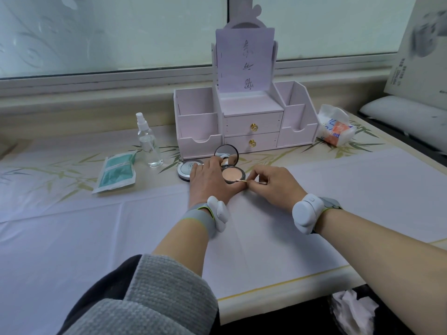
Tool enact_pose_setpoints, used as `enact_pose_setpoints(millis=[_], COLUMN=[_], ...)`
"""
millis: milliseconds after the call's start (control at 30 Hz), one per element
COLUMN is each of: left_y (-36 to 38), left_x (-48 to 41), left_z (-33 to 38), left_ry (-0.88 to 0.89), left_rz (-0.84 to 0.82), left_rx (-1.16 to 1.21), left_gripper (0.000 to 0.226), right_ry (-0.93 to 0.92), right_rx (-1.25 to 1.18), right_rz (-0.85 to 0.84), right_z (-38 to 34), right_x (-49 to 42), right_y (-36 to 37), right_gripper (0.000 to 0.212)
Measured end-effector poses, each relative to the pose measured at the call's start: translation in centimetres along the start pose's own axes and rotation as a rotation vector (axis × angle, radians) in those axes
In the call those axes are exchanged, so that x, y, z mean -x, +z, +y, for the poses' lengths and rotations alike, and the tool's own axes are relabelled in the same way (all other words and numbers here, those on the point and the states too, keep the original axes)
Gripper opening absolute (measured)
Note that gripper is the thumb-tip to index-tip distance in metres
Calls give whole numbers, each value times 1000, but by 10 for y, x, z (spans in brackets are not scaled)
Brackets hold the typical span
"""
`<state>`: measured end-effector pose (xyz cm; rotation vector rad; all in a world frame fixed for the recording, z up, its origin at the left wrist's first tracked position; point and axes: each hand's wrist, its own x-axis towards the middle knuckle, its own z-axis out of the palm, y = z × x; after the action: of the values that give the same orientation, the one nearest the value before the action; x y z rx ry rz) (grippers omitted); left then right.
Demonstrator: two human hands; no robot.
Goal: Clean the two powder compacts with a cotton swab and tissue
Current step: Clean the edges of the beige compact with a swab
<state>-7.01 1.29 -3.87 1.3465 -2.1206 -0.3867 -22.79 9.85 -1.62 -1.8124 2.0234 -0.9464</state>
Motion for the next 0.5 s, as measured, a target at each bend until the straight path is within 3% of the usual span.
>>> enact_pose_setpoints(millis=[233, 500], left_y=[-1, -2], left_x=[2, 4], left_z=[1, 1], left_ry=[5, 31], left_rz=[6, 4], left_rx=[10, 6], left_gripper=[74, 86], right_ry=[-22, -27], right_rx=[-64, -91], right_rz=[-2, 8], right_z=[-5, -5], right_x=[-5, -14], right_y=[0, 2], right_gripper=[5, 5])
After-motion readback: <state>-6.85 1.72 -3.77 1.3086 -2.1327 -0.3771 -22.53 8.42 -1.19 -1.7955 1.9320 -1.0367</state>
